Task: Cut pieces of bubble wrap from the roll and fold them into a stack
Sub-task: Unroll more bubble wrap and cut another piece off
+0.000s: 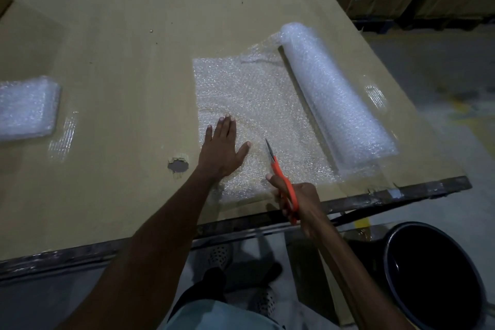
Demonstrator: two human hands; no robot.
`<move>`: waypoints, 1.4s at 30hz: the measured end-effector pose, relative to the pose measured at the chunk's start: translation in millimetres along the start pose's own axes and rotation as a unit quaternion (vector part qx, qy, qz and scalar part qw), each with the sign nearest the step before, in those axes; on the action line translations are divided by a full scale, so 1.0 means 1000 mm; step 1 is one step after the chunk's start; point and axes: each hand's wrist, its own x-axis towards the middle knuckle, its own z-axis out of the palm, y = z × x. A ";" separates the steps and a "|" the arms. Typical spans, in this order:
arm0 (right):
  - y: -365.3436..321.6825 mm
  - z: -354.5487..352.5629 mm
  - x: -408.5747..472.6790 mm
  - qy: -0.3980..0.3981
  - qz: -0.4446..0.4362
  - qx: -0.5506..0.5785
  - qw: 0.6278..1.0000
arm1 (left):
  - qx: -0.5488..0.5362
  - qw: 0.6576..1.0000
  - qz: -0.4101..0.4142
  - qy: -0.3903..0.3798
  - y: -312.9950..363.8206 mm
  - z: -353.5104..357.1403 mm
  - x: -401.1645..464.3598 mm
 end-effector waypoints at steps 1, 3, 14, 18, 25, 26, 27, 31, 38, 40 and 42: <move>0.002 -0.002 -0.002 -0.005 0.003 -0.001 1.000 | -0.002 1.000 0.002 0.000 -0.001 0.000 -0.001; 0.009 -0.005 -0.006 -0.001 0.008 0.006 1.000 | -0.002 1.000 0.006 0.001 -0.002 0.001 -0.001; 0.030 -0.003 -0.008 0.009 -0.014 0.049 0.999 | -0.004 1.000 0.009 -0.003 -0.002 -0.001 -0.003; 0.026 -0.001 -0.010 0.012 -0.007 0.048 0.999 | -0.004 1.000 0.009 -0.003 -0.002 -0.001 -0.005; 0.024 -0.002 -0.008 0.007 -0.014 0.032 0.999 | -0.002 1.000 0.014 0.004 -0.003 0.000 -0.009; 0.022 -0.001 -0.007 0.006 -0.010 0.028 1.000 | -0.003 1.000 0.013 0.001 -0.003 0.000 -0.009; 0.021 -0.001 -0.006 0.008 -0.006 0.023 1.000 | -0.004 1.000 0.012 0.000 -0.003 0.000 -0.009; 0.014 -0.001 -0.001 0.015 -0.017 0.014 1.000 | -0.004 1.000 0.013 -0.002 -0.003 -0.001 -0.010; 0.005 -0.004 0.005 0.011 -0.024 -0.017 1.000 | -0.008 1.000 0.013 0.001 -0.003 -0.001 -0.012; 0.004 -0.005 0.006 0.012 -0.026 -0.021 0.999 | -0.007 1.000 0.012 0.001 -0.003 -0.001 -0.012; 0.003 -0.004 0.008 0.014 -0.027 -0.018 0.999 | -0.005 1.000 0.012 0.003 -0.004 0.000 -0.012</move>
